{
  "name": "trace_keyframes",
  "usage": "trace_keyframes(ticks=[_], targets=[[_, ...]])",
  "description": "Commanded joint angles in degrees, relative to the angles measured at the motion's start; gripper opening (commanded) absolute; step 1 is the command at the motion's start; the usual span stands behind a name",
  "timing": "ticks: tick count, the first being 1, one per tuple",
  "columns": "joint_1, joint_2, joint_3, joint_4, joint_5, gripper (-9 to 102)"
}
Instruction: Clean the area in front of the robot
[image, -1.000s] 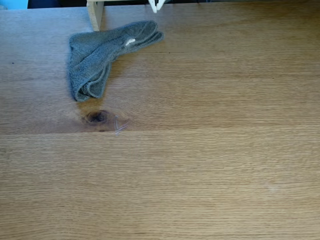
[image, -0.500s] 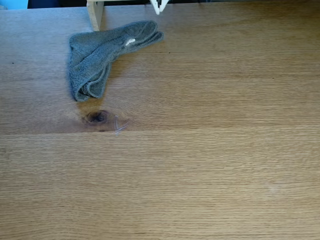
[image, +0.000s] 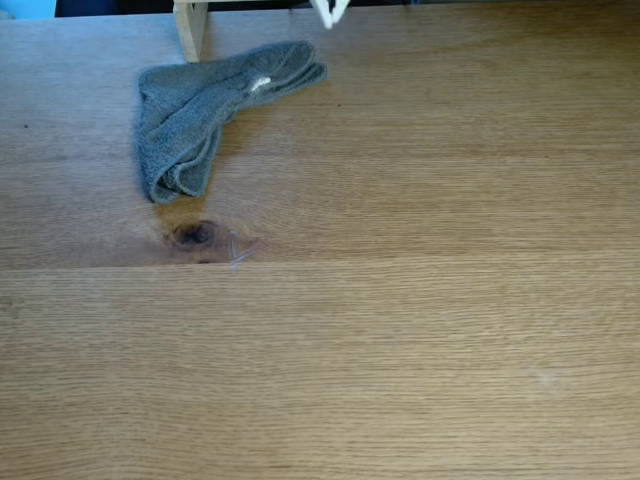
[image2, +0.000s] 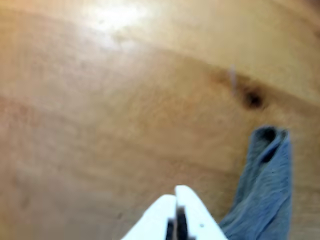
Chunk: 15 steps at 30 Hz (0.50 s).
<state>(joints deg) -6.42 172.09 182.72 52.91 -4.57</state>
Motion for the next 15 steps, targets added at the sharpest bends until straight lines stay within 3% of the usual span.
trace_keyframes(ticks=[1,9,15], targets=[[-2.4,-10.1,-9.9,-0.7,2.8,2],[1.2,-31.9,-34.0,-3.0,5.6,14],[14.2,-41.5,-44.3,-9.3,7.7,36]])
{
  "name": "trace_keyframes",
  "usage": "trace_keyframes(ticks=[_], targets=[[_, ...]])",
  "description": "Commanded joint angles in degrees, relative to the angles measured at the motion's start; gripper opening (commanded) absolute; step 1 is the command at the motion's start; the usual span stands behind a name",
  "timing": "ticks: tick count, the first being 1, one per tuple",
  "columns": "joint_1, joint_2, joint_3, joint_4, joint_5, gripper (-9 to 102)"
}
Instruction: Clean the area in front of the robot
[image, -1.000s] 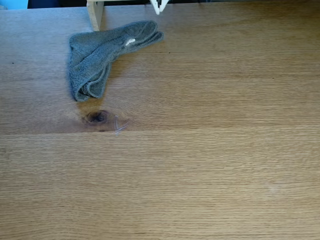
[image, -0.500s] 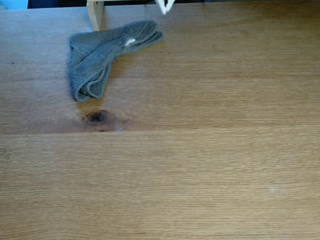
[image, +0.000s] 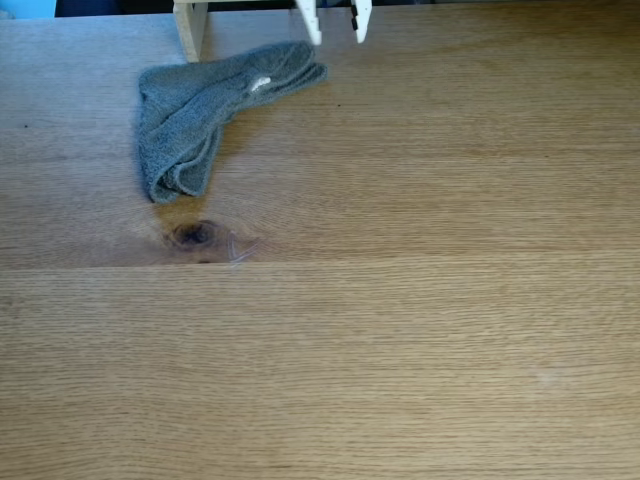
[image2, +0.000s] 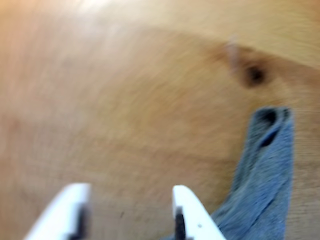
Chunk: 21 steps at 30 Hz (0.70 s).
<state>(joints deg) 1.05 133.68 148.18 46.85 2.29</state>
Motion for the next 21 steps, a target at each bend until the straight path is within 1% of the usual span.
trace_keyframes(ticks=[1,6,12,14,16,19,21], targets=[[9.2,-4.4,-10.5,-4.1,1.4,38],[21.4,-8.1,-10.8,-8.3,4.7,41],[35.8,-19.0,-10.8,-8.6,3.9,46],[40.5,-25.0,-10.8,-12.0,2.1,47],[44.5,-32.2,-10.8,-17.2,-1.0,47],[48.0,-42.7,-11.3,-24.6,-7.0,46],[49.0,-49.0,-11.7,-26.4,-12.3,45]])
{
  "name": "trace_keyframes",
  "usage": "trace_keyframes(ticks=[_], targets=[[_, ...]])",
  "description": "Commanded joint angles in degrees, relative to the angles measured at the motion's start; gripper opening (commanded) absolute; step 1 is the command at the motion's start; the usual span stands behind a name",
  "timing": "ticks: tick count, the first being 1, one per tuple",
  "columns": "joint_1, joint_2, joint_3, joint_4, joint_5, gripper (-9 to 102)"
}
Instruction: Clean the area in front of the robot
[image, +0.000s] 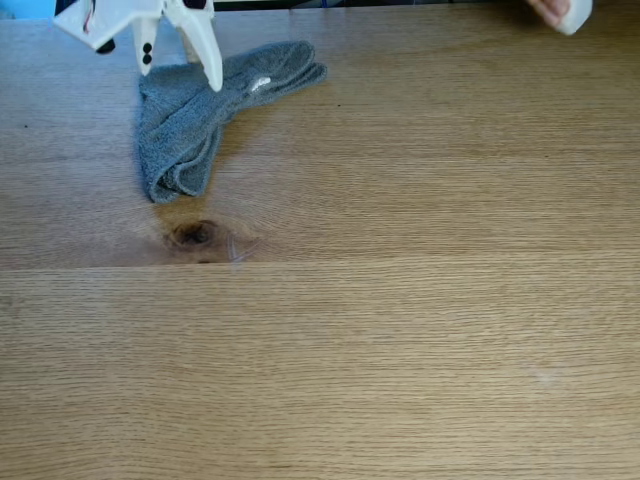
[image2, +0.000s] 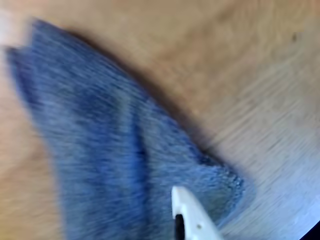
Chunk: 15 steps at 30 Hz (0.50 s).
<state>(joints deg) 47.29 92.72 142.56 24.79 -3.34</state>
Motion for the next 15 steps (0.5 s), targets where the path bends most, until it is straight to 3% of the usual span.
trace_keyframes(ticks=[1,9,12,15], targets=[[3.1,-10.4,-6.1,-5.2,-8.9,45],[3.6,-22.6,-6.2,-12.3,-21.3,45],[3.6,-25.2,-6.2,-14.7,-24.7,38],[3.5,-26.2,-6.2,-14.9,-26.4,23]])
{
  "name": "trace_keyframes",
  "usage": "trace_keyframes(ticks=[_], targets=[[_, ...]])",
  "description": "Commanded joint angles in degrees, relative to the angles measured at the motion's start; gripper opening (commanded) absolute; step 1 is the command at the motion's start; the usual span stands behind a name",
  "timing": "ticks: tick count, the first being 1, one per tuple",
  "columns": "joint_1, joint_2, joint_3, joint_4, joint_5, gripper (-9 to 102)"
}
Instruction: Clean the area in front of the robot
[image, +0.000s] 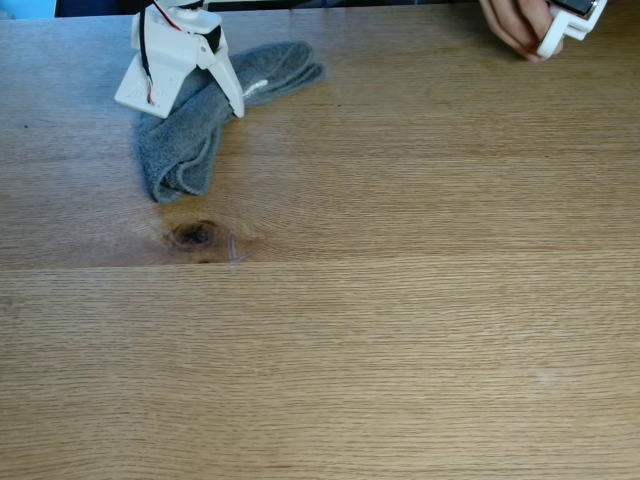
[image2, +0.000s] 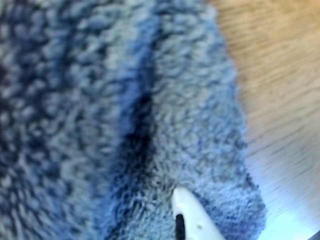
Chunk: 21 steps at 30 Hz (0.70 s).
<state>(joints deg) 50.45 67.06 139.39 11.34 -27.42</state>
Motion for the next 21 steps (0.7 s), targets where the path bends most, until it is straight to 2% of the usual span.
trace_keyframes(ticks=[1,3,4,7,10,15,21], targets=[[0.2,-0.4,-3.1,-1.2,-1.5,17],[-0.4,1.1,-3.1,0.6,-0.4,3],[-0.8,2.4,-3.1,2.0,1.1,0],[-2.4,9.5,-2.2,6.9,4.7,0],[-6.1,20.9,-2.1,16.3,9.9,0],[-16.3,40.2,-2.1,26.3,14.7,0],[-29.5,53.9,-2.1,35.6,15.2,0]])
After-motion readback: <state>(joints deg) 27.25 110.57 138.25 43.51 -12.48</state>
